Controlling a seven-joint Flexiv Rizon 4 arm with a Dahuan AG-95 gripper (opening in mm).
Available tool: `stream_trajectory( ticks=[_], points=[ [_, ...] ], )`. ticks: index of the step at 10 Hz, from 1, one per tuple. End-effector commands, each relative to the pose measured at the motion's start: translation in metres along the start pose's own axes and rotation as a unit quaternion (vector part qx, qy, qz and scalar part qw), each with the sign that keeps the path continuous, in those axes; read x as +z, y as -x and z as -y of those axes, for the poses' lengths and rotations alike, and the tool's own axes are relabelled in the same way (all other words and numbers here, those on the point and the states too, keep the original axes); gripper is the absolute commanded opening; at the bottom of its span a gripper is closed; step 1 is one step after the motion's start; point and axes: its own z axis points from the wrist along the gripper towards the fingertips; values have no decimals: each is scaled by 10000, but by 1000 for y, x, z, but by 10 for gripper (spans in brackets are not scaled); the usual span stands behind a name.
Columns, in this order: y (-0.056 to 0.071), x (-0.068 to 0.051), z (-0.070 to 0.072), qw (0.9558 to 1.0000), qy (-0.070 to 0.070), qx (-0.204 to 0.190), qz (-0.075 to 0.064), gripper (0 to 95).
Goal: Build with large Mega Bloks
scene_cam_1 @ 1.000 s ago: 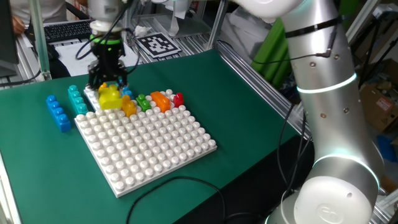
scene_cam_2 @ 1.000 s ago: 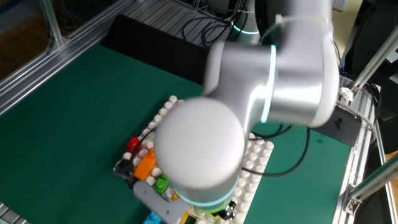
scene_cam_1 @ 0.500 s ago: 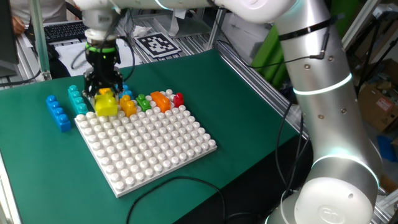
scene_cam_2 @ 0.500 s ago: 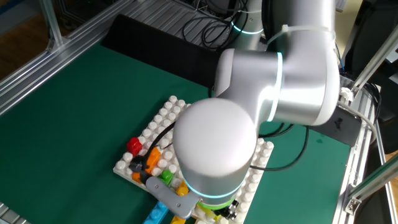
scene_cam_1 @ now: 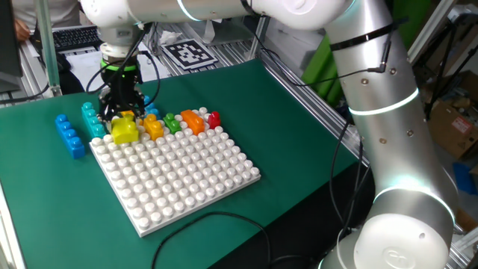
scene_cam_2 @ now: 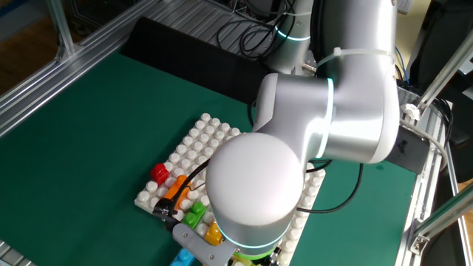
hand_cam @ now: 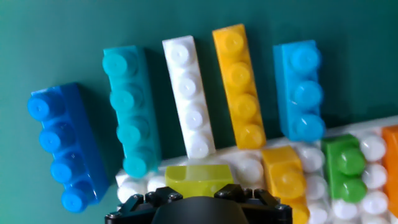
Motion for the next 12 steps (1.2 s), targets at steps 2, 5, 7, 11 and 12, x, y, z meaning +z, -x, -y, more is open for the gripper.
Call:
stream_trajectory(
  ticks=[2,5,7,11,12],
  points=[
    [1,1,5,9989,-204,-431,3,0],
    [2,2,7,9984,-198,-528,-10,0],
    [2,3,7,9983,-219,-531,-59,0],
    [-7,8,7,9985,-244,-487,-45,0],
    [-6,11,6,9985,-232,-493,-40,0]
  ],
)
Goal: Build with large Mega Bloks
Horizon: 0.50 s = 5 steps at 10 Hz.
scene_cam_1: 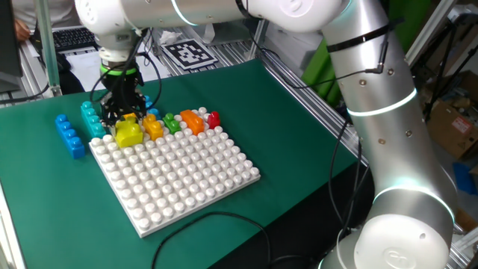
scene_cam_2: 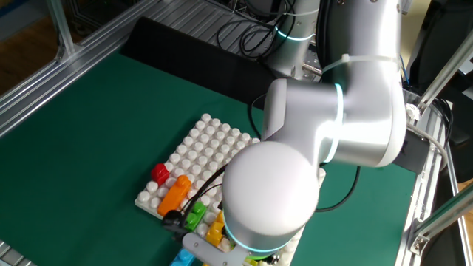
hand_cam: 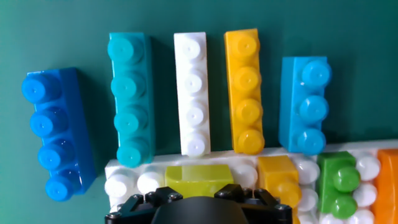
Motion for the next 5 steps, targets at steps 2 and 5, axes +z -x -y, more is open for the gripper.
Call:
stream_trajectory(
  ticks=[2,5],
  points=[
    [3,6,-1,10000,2,-21,10,0],
    [5,7,-1,9998,-109,-148,19,0]
  ],
)
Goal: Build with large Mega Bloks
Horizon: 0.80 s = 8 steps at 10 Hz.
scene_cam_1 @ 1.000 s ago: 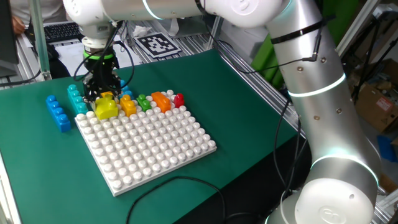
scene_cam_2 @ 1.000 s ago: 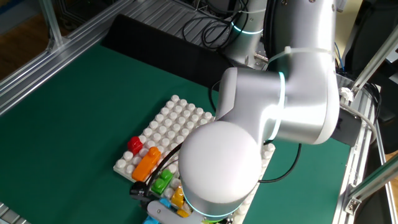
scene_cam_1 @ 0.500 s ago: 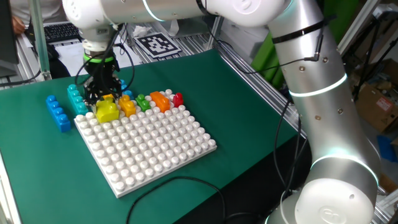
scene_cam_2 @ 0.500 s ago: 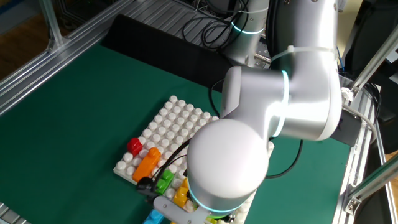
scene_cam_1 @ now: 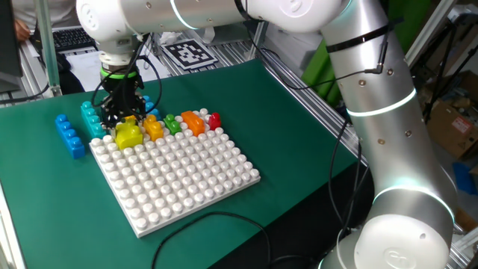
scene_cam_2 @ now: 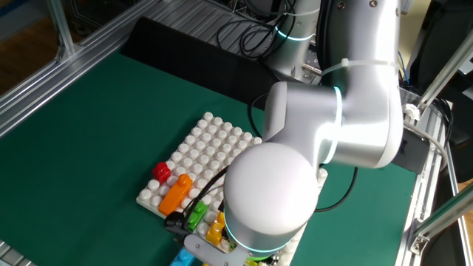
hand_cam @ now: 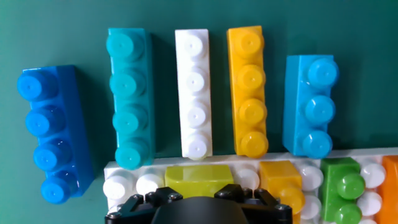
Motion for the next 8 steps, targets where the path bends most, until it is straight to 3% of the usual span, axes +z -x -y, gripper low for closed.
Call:
stream_trajectory(
  ticks=[1,5,6,8],
  points=[
    [1,1,0,10000,-4,-23,-2,0],
    [1,1,0,10000,19,19,6,0],
    [1,2,0,10000,17,43,16,190],
    [1,3,-1,10000,15,58,47,190]
  ],
)
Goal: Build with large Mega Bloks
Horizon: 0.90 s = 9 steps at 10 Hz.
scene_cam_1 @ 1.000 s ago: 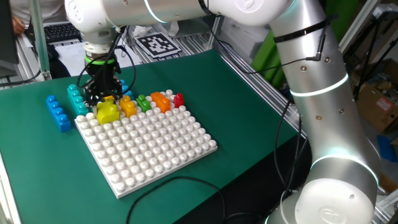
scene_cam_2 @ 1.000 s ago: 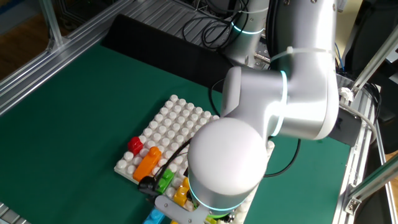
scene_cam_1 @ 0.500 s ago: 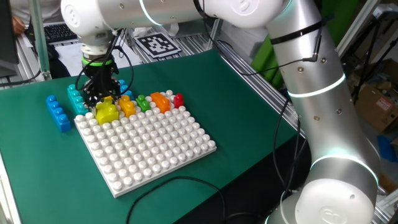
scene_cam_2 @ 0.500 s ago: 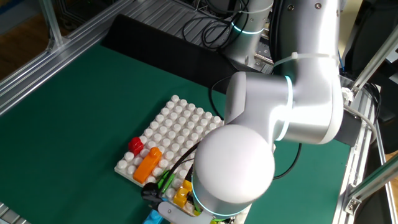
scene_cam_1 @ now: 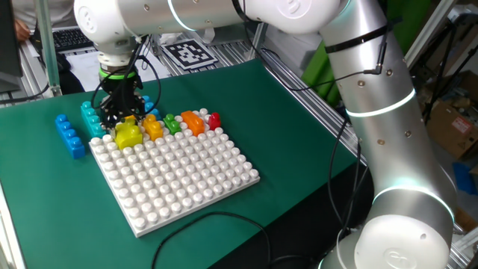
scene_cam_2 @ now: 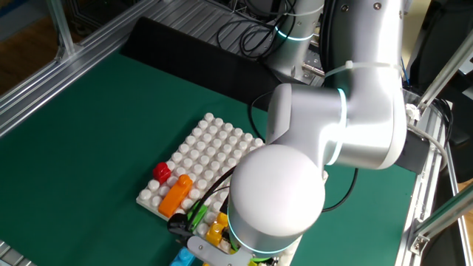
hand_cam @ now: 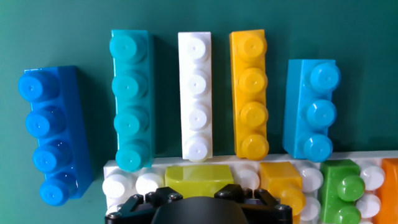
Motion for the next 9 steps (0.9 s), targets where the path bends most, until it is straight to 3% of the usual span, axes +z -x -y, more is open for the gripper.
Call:
stream_trajectory(
  ticks=[1,2,3,4,9],
  points=[
    [0,1,0,10000,-22,12,13,380],
    [0,1,0,10000,-23,21,22,570],
    [0,1,0,10000,-22,22,39,570],
    [0,1,0,10000,-19,17,35,760],
    [-1,-4,0,9999,102,39,-39,760]
  ],
)
